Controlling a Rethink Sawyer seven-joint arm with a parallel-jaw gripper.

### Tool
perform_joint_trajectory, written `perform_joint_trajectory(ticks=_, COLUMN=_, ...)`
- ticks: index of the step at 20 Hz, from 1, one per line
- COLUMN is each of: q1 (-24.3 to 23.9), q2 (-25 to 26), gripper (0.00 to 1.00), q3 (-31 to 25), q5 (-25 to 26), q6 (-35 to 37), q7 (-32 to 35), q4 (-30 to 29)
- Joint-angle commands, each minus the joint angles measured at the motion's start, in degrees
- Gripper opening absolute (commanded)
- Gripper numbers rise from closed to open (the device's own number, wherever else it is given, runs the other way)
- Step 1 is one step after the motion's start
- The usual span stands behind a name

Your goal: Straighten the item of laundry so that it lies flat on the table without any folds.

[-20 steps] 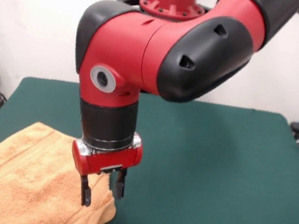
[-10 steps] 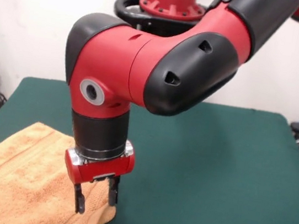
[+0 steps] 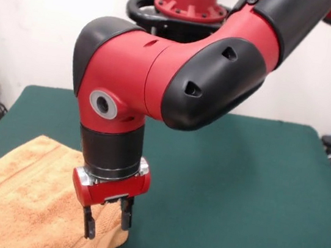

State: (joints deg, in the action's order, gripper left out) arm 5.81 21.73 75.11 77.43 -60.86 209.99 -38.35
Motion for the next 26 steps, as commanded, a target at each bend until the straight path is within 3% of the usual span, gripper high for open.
perform_joint_trajectory(ticks=1, q1=0.13, q2=0.12, gripper=1.00, q3=-4.08, q5=-2.30, q6=-0.29, q7=18.50, q4=4.79)
perform_joint_trajectory(ticks=12, q1=-0.29, q2=1.74, gripper=1.00, q3=-4.35, q5=-2.41, q6=1.02, q7=20.70, q4=5.22)
perform_joint_trajectory(ticks=19, q1=-0.14, q2=4.55, gripper=1.00, q3=-1.96, q5=-0.74, q6=1.77, q7=26.85, q4=6.62)
perform_joint_trajectory(ticks=26, q1=-0.44, q2=5.33, gripper=1.00, q3=-2.86, q5=-1.80, q6=2.68, q7=26.82, q4=7.12)
